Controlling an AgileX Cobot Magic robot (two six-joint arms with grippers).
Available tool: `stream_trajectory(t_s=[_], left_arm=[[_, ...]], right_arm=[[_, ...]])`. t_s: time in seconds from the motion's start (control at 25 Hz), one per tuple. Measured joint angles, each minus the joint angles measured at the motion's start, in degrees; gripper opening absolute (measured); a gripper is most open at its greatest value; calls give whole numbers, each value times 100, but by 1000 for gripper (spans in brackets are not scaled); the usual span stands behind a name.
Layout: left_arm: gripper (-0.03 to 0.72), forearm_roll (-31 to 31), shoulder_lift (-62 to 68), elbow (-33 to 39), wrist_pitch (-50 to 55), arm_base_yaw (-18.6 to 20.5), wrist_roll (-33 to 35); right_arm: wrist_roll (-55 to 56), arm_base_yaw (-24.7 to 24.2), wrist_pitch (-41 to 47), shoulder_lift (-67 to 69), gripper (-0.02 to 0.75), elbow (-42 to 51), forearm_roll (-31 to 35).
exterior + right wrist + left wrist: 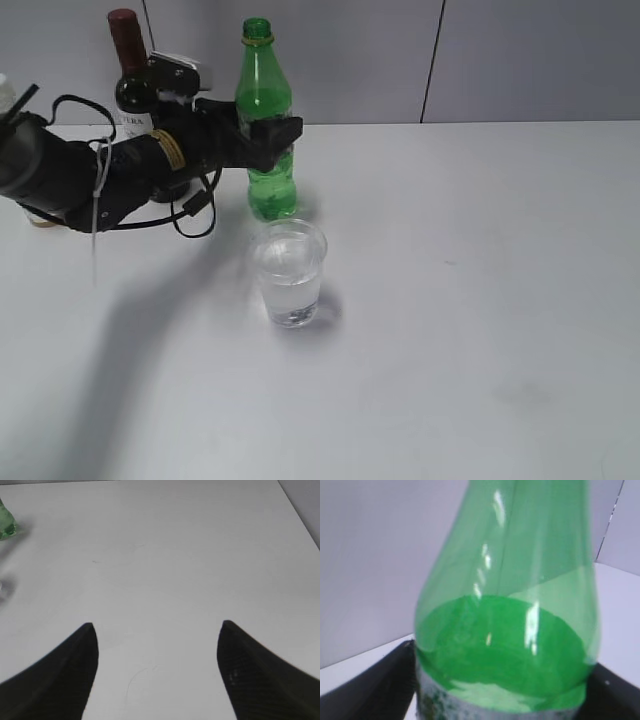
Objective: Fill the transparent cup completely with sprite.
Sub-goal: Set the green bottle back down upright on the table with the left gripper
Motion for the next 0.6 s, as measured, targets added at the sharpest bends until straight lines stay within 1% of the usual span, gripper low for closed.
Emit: stream_trajectory(t_s=[0.4, 0.6], left_arm=[[645, 0, -681, 755, 310, 16, 0], [639, 0, -1202, 1319, 648, 200, 0]], right_arm=[[0, 0, 0, 0, 563, 0, 0], [0, 0, 0, 0, 563, 0, 0]])
